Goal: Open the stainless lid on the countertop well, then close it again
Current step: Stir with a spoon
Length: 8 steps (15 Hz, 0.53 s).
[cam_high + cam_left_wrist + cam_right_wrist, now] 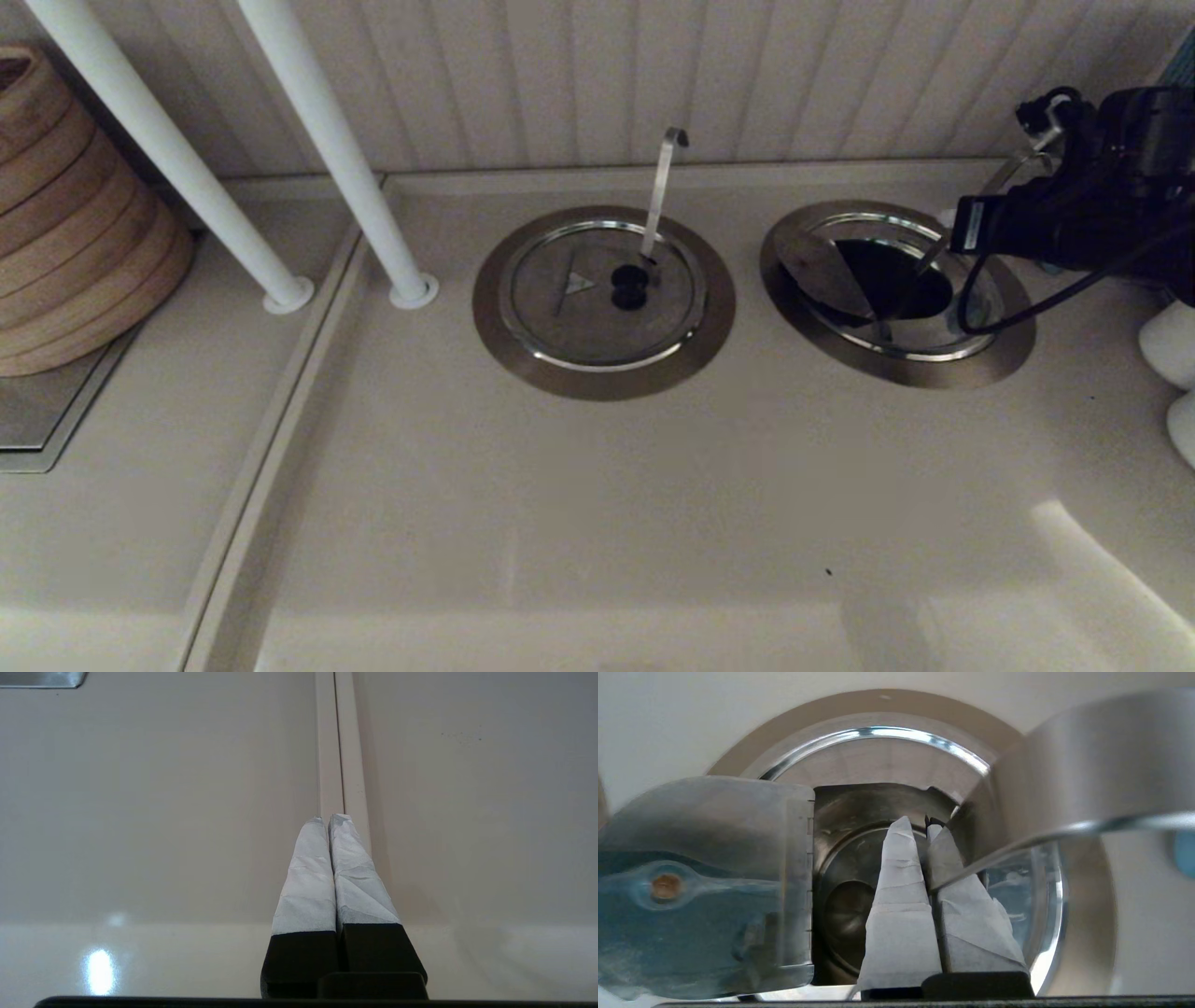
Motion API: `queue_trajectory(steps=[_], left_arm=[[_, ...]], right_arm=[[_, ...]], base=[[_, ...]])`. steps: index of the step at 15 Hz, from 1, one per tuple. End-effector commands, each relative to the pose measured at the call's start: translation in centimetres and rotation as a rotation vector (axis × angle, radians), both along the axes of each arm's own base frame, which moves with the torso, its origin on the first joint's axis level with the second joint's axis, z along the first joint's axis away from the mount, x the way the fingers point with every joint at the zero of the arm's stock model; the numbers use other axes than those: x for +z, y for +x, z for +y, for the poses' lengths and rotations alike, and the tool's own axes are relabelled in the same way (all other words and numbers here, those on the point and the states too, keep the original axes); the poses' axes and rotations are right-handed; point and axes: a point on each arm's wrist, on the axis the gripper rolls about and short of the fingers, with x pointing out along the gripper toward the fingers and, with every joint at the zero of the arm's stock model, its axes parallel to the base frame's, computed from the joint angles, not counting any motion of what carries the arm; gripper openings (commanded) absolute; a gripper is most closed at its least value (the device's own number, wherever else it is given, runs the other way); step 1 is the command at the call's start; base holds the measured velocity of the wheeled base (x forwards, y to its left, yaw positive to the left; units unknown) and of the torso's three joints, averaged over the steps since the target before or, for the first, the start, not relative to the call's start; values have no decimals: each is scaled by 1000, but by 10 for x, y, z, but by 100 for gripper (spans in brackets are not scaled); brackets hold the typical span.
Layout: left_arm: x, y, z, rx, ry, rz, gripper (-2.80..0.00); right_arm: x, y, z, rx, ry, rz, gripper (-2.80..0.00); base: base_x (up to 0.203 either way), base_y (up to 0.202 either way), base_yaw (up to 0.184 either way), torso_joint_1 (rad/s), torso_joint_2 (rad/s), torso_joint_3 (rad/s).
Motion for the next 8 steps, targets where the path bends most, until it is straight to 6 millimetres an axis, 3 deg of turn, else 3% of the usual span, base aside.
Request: queue_trajectory(steps=[1, 8], left_arm=[[0, 0, 0, 0, 1, 1, -280], [0, 0, 0, 0, 0, 1, -280]], right_arm=[[-5, 5, -9, -22, -23, 12, -280], [-12, 30, -15, -132, -30, -54, -280]], base=[[0, 0, 0, 0, 0, 0], [0, 0, 0, 0, 0, 0]])
